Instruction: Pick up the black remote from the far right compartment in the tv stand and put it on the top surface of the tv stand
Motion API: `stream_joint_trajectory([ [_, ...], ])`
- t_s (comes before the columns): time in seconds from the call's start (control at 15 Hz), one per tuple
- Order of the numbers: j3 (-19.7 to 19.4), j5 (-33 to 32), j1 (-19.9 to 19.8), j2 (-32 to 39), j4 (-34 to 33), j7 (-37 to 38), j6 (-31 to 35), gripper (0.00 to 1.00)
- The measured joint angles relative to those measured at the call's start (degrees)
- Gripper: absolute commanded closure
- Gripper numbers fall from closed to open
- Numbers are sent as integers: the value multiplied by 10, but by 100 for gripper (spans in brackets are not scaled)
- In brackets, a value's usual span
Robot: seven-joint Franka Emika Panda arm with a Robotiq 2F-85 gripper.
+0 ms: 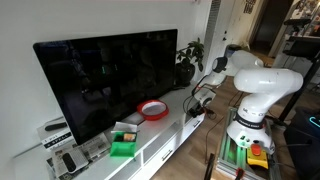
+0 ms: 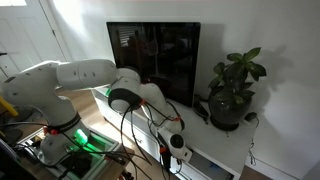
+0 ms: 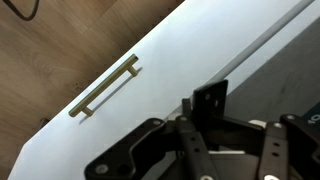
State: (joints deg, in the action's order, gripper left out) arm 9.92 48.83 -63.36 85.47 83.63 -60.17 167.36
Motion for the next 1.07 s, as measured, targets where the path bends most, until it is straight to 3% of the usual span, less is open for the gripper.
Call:
stream_joint_trajectory([
  [0.8, -44, -23, -12, -13, -4, 147, -96, 99],
  [0.87, -44, -30, -19, -17, -5, 155, -104, 74],
  [1.0, -42, -46, -33, -24, -7, 167, -127, 74],
  [1.07, -42, -56, -39, -26, -9, 172, -139, 67],
])
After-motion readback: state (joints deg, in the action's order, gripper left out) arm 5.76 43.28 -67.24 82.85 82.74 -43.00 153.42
